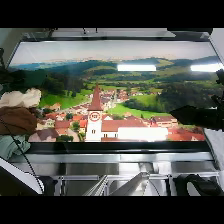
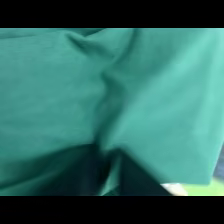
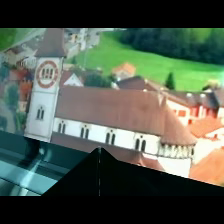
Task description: Fold the shirts.
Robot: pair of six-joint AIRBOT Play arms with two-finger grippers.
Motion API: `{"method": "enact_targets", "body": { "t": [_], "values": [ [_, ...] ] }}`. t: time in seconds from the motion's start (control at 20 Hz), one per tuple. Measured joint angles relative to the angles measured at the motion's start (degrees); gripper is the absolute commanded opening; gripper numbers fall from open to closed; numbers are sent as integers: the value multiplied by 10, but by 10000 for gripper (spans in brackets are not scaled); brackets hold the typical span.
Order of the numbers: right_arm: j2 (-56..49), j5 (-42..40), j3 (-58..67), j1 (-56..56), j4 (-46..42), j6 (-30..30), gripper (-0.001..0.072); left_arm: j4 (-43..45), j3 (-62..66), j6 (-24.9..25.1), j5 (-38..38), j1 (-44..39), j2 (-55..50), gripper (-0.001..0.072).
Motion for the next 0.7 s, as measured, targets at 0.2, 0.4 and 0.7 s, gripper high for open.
{"method": "enact_targets", "body": {
  "t": [0.2, 0.4, 0.7],
  "values": [
    [0, -2, 0, 0, 0, 0, 22, -2, 2, 0, 7, -11, 7, 5],
    [0, -3, 0, 0, 0, 0, 22, -22, 2, 5, -2, -24, 61, 11],
    [0, -9, 0, 0, 0, 0, 23, -305, 3, 123, -48, -75, 213, 12]
  ]
}}
